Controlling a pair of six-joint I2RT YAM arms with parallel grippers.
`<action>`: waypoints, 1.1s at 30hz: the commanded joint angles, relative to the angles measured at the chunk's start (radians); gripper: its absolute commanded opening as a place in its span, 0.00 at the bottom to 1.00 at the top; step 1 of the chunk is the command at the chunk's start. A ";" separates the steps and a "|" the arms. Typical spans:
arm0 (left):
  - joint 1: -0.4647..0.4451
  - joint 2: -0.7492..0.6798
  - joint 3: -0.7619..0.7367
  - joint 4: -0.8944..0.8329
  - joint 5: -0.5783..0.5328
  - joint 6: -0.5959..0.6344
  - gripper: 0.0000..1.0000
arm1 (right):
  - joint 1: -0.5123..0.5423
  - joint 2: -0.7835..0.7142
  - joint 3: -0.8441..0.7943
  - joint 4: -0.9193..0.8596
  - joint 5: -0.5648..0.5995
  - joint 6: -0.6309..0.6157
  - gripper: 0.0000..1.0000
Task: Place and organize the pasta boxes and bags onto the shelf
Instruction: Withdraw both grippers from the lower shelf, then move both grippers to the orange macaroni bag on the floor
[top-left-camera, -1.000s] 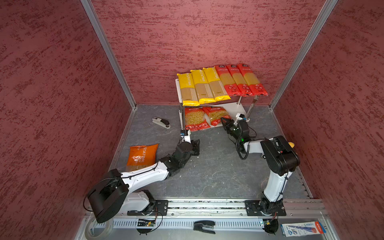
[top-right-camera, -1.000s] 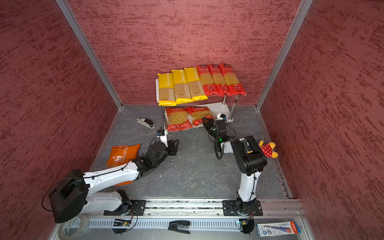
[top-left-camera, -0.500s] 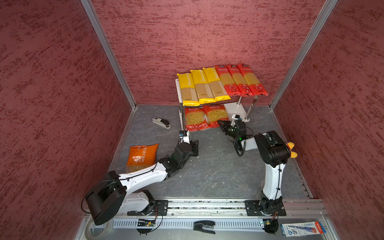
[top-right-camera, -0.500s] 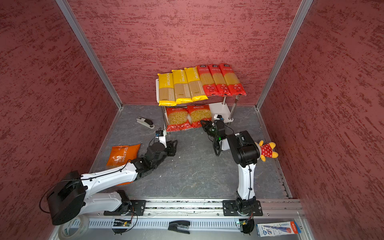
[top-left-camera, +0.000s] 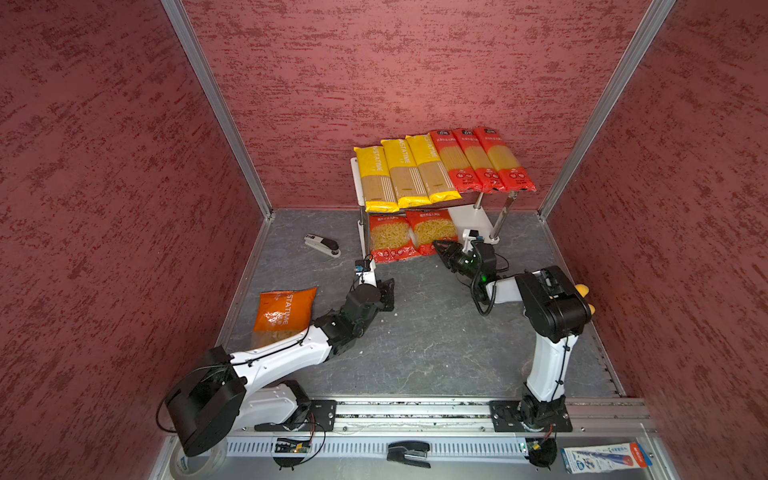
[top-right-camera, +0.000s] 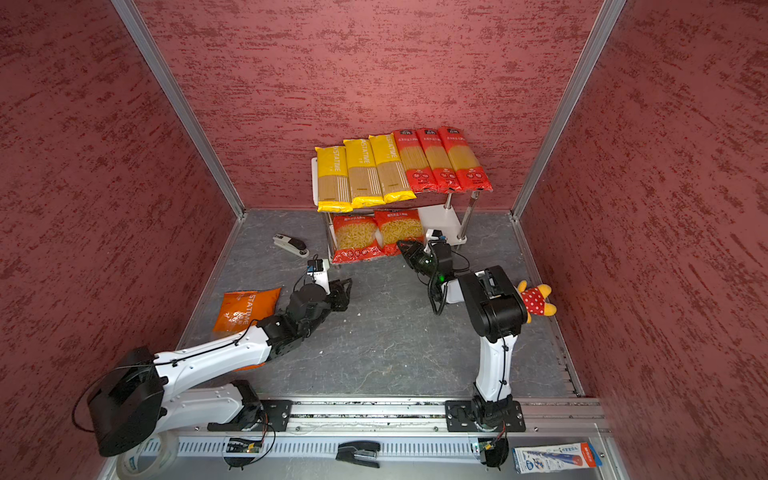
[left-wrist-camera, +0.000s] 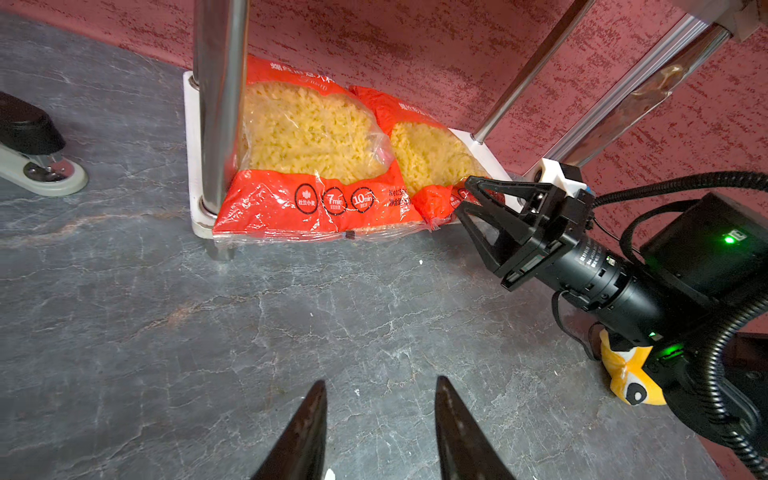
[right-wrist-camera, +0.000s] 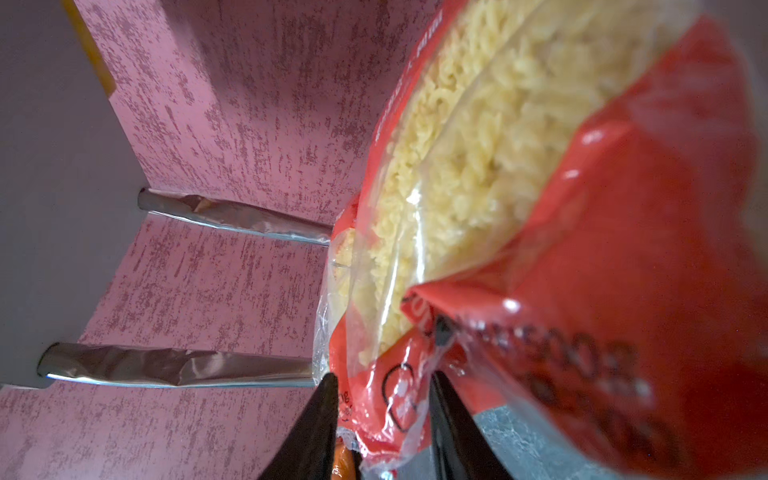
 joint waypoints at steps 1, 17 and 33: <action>0.011 -0.031 -0.001 -0.030 -0.014 0.017 0.43 | -0.010 -0.054 -0.012 -0.059 0.011 -0.025 0.40; 0.092 -0.145 0.025 -0.315 -0.013 -0.048 0.54 | 0.019 -0.140 -0.081 -0.133 0.045 -0.042 0.40; 0.417 -0.376 -0.011 -0.722 0.079 -0.194 0.69 | 0.490 -0.290 -0.079 -0.519 0.382 -0.164 0.48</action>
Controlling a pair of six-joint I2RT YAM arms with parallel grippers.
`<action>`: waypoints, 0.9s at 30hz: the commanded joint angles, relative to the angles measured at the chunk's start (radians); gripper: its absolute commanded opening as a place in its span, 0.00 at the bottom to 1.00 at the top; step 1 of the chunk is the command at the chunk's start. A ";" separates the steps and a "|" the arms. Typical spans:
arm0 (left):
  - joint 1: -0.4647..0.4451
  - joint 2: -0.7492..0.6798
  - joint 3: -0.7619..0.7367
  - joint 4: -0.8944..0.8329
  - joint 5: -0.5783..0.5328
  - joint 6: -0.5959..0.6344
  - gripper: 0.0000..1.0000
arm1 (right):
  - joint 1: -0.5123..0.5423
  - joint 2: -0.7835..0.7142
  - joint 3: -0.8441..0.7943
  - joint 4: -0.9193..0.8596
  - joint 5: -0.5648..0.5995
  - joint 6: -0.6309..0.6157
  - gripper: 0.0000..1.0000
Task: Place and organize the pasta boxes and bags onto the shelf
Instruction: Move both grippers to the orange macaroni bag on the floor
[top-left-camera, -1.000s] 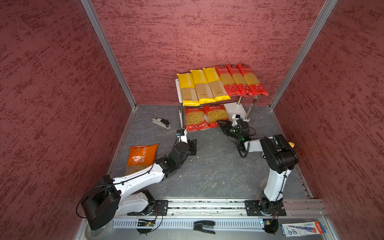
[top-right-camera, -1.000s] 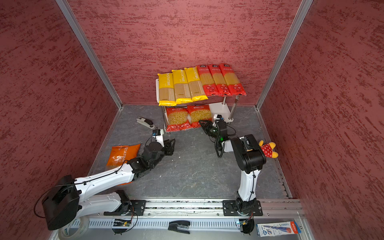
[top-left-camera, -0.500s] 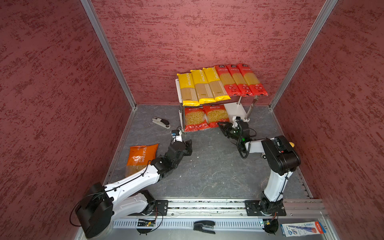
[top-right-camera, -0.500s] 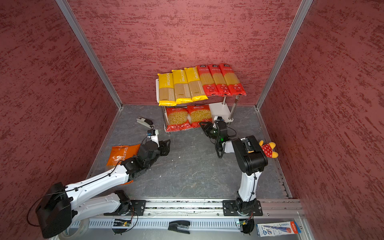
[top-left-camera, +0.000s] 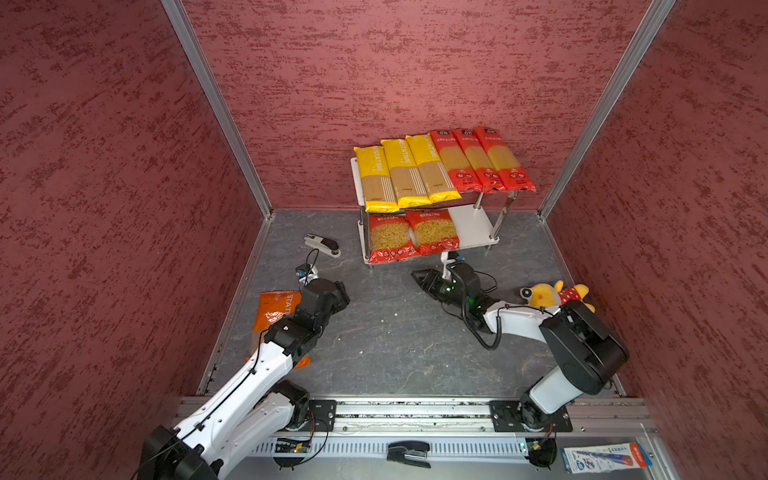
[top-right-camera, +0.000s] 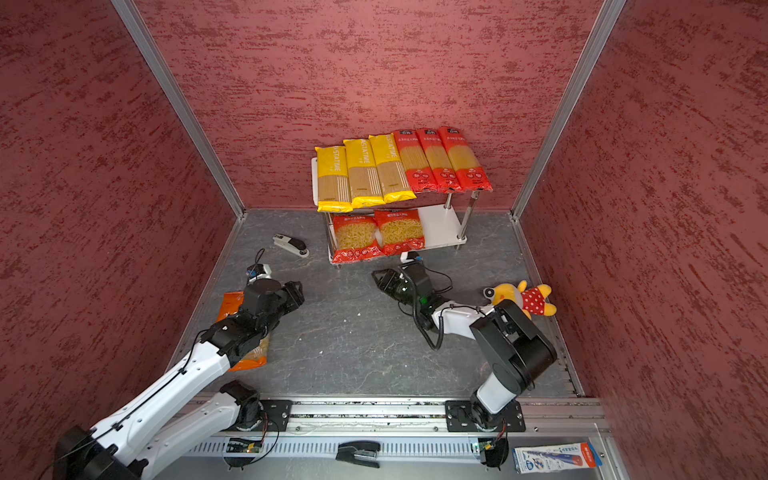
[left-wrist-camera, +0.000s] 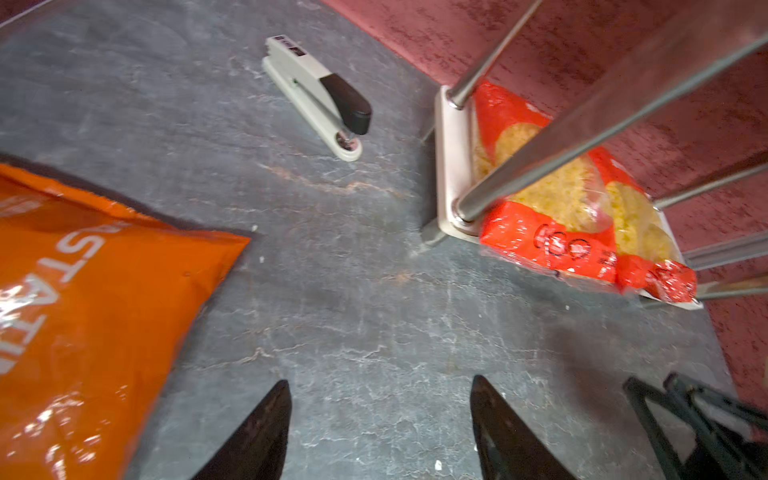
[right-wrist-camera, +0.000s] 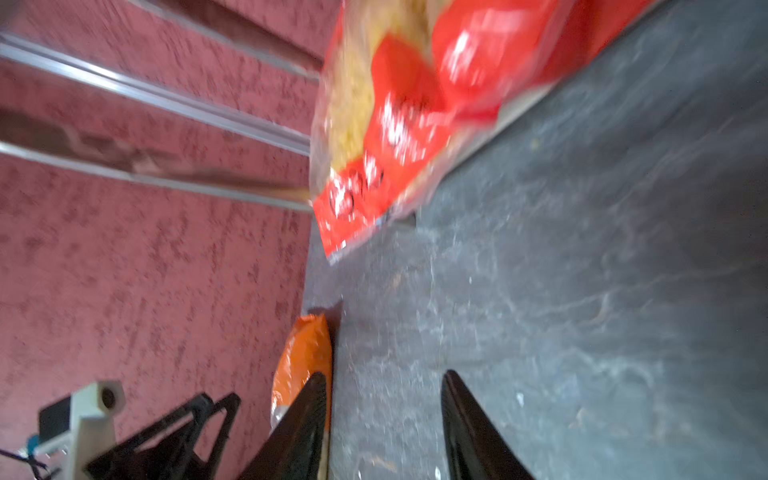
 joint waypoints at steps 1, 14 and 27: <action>0.050 -0.038 -0.016 -0.099 0.042 -0.035 0.69 | 0.128 0.059 0.125 -0.165 0.133 -0.067 0.48; 0.200 -0.164 0.057 -0.233 0.059 0.074 0.76 | 0.385 0.507 0.696 -0.313 0.109 -0.129 0.55; 0.234 -0.231 0.058 -0.261 0.079 0.115 0.76 | 0.460 0.794 1.048 -0.390 -0.019 -0.077 0.58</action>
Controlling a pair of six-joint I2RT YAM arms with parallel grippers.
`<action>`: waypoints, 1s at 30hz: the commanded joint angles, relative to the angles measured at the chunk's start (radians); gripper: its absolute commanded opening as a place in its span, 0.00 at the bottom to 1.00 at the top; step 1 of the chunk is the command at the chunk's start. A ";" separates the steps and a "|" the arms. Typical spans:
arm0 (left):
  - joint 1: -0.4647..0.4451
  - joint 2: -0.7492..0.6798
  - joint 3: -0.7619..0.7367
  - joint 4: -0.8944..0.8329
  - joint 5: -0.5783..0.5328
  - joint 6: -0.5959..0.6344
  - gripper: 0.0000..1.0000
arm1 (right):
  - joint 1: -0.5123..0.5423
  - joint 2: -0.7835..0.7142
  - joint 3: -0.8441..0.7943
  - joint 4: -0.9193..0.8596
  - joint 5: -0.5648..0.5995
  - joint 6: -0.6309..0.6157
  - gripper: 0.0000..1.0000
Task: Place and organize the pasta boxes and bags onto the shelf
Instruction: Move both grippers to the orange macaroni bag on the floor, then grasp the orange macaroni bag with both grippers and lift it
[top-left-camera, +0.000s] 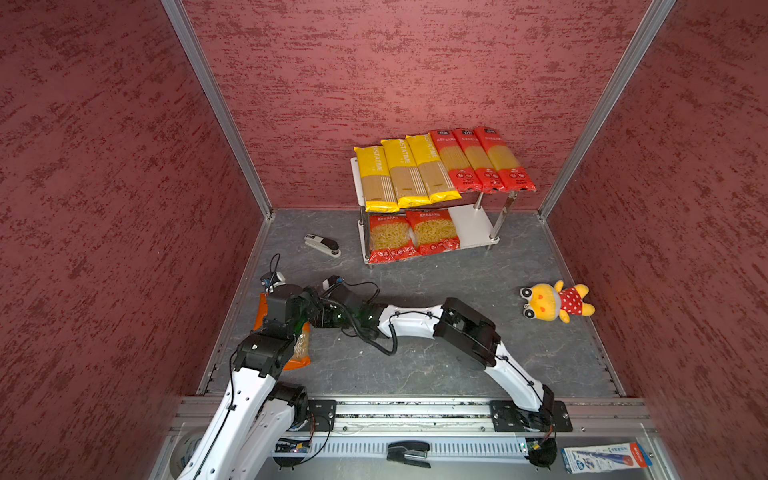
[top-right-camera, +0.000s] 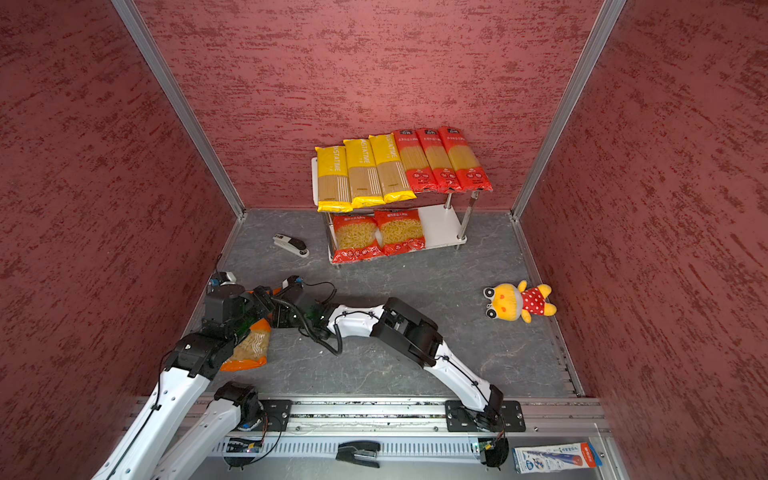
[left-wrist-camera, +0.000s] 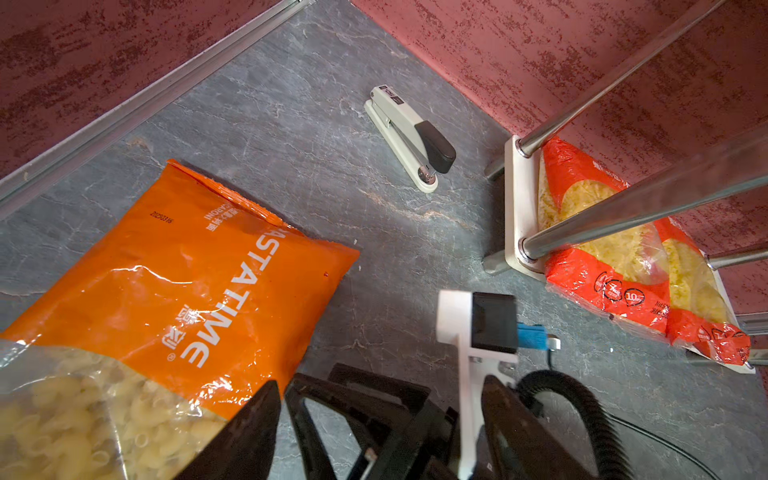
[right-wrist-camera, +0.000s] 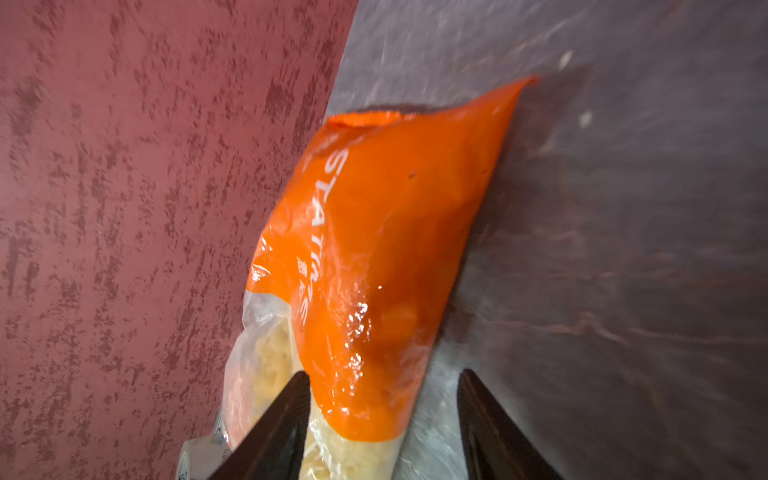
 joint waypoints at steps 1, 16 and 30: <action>0.011 -0.022 0.002 -0.004 0.017 0.022 0.76 | 0.008 0.042 0.057 -0.045 -0.048 0.028 0.58; 0.012 -0.030 0.003 0.005 0.034 0.031 0.76 | 0.006 0.099 0.123 -0.017 -0.107 0.032 0.22; 0.018 0.000 0.061 -0.015 0.033 0.079 0.75 | -0.072 -0.124 -0.235 0.180 -0.090 0.022 0.00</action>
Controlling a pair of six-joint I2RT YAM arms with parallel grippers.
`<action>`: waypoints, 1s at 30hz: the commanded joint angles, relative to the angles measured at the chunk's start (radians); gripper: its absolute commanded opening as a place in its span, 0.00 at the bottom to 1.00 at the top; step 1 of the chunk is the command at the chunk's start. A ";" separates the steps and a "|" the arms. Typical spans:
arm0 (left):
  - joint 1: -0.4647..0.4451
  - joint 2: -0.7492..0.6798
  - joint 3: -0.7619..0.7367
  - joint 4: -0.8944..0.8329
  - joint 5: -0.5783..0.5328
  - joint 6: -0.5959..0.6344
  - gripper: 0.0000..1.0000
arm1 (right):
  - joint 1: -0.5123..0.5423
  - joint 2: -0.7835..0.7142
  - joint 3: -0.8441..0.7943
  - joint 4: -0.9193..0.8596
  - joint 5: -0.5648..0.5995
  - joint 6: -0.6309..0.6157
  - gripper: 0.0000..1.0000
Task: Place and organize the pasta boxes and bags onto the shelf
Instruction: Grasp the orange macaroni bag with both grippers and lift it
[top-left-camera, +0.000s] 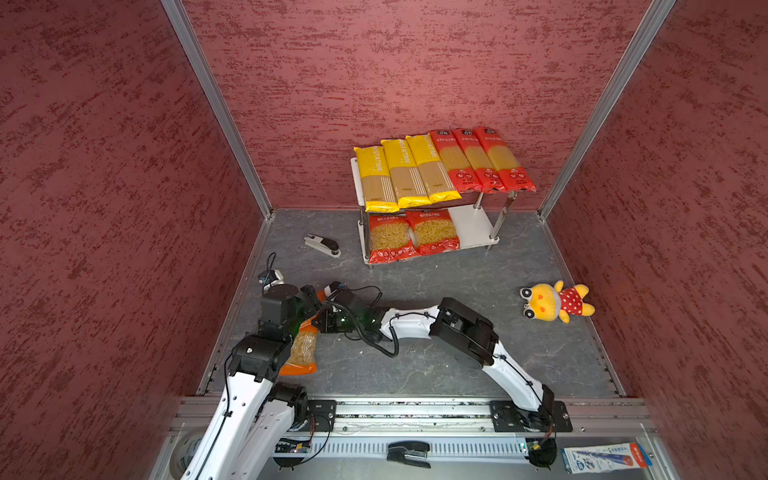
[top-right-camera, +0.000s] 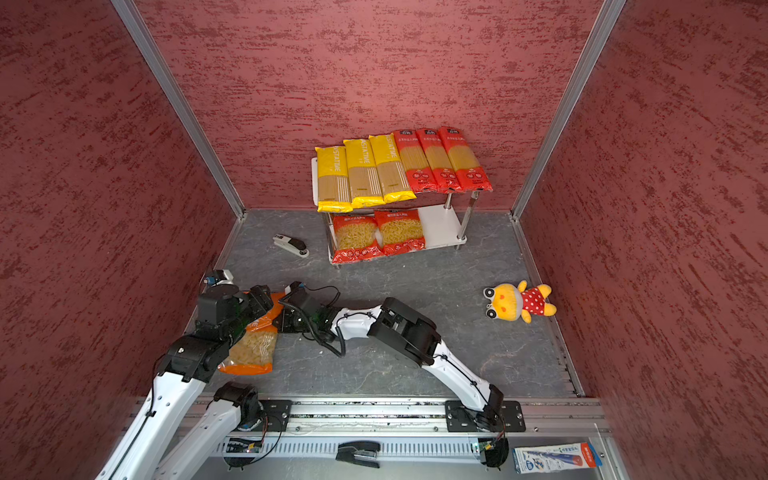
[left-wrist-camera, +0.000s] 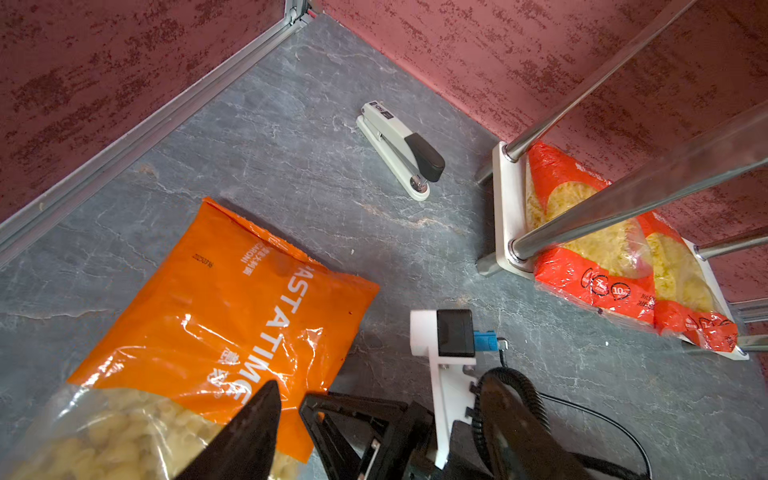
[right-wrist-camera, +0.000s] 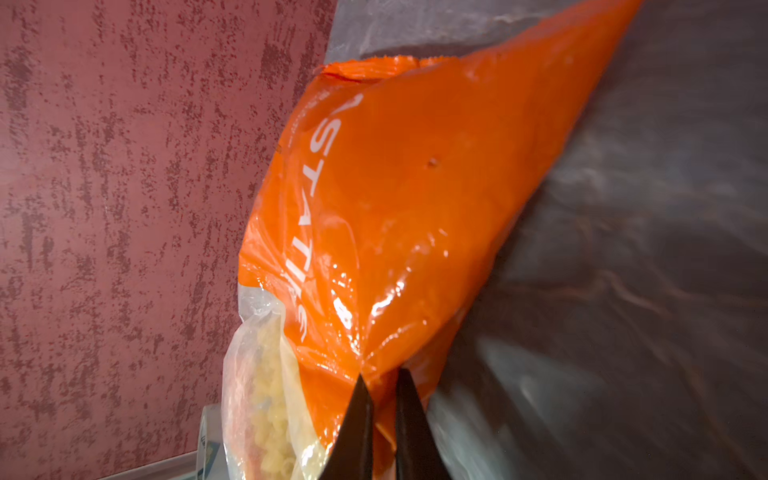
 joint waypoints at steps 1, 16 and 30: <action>0.004 0.011 0.020 0.006 0.020 0.017 0.75 | -0.053 -0.122 -0.131 0.057 0.000 -0.021 0.00; -0.388 0.227 -0.076 0.284 -0.017 -0.082 0.75 | -0.380 -0.694 -0.719 -0.338 -0.194 -0.532 0.01; -0.350 0.380 -0.228 0.541 0.314 -0.125 0.75 | -0.446 -0.801 -0.805 -0.278 -0.069 -0.340 0.51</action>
